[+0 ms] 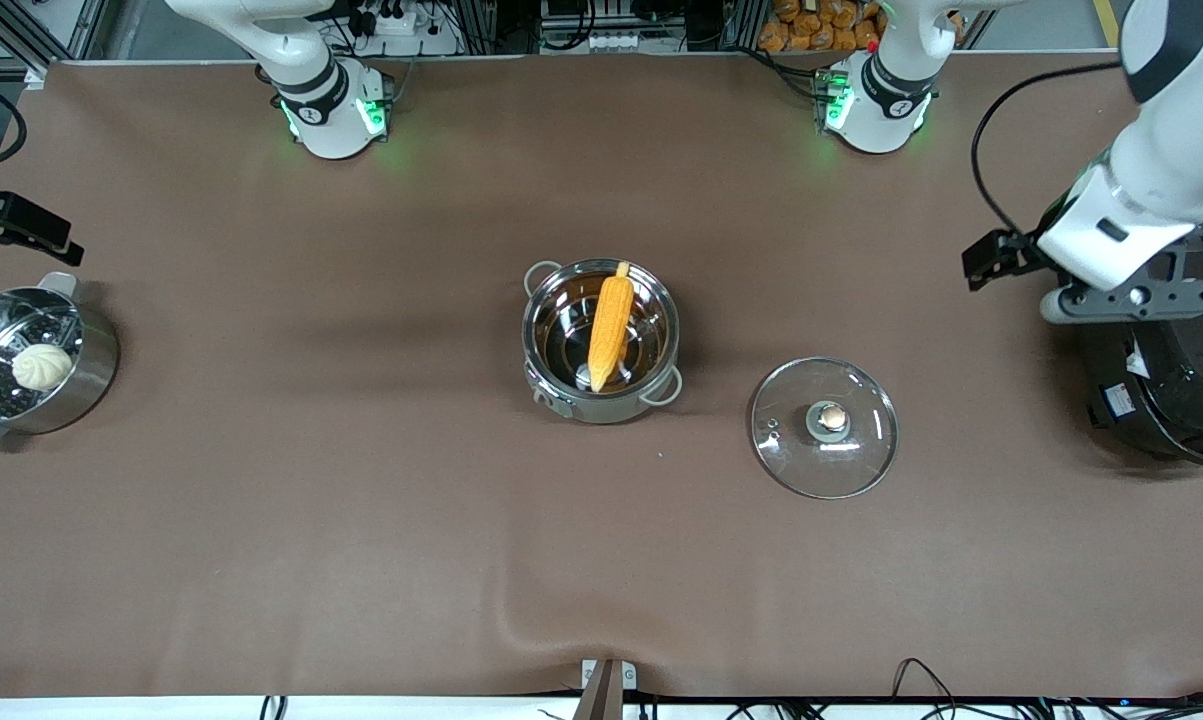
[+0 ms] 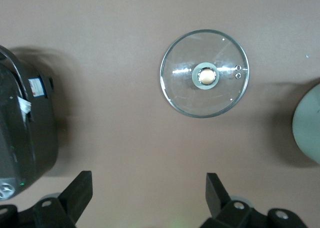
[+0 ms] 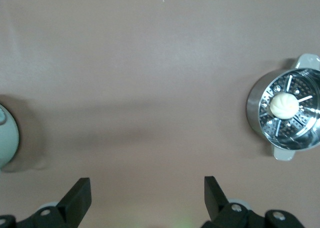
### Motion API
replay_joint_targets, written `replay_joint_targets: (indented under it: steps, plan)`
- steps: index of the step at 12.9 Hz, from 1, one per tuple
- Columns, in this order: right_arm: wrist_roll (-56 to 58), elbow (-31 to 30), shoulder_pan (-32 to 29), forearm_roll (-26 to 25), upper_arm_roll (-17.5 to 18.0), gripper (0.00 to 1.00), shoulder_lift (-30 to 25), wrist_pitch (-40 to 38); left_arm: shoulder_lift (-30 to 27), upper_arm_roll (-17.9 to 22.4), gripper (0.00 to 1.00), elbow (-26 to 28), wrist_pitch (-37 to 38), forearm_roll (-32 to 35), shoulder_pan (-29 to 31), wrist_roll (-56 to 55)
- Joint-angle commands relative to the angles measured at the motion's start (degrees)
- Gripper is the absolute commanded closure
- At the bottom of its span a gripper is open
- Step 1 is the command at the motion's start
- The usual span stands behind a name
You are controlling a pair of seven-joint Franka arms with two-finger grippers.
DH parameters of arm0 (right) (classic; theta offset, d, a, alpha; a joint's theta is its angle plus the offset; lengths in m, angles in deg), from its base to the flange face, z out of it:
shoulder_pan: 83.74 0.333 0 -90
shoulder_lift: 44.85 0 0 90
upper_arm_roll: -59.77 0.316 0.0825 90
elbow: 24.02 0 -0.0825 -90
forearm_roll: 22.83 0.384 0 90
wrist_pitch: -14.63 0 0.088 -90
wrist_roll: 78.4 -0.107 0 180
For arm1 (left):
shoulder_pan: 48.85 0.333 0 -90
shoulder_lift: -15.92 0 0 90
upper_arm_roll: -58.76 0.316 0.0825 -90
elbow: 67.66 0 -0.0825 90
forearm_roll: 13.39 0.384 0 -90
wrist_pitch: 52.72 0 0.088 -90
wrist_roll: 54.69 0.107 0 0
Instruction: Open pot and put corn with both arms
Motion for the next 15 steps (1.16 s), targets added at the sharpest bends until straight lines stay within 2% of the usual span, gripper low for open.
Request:
replay_joint_targets:
  steps: [1, 2, 4, 9, 15]
  plan:
    - [0.5, -0.9, -0.5, -1.3, 0.8, 0.0, -1.7, -1.1, -1.6, 4.0, 0.0, -1.4, 3.3, -0.2, 0.0, 8.7]
    - [0.5, -0.8, -0.5, -0.9, 0.8, 0.0, -1.7, -1.1, -2.5, 5.3, 0.0, -1.4, 3.8, -0.2, -1.2, 11.0]
    - [0.5, -0.5, -0.6, -0.7, 0.8, 0.0, -1.7, -1.0, -4.3, 5.3, 0.0, -1.7, 5.5, -0.8, -1.4, 11.2]
    - [0.5, 0.2, -0.5, 0.7, 0.8, 0.0, -1.6, -0.5, -3.5, 5.4, 0.0, -4.1, 7.4, -5.3, -1.2, 11.2]
    - [0.5, 0.2, -0.6, 0.7, 0.8, 0.0, -1.5, -0.5, -3.7, 5.4, 0.0, -4.7, 8.6, -5.2, -0.9, 11.1]
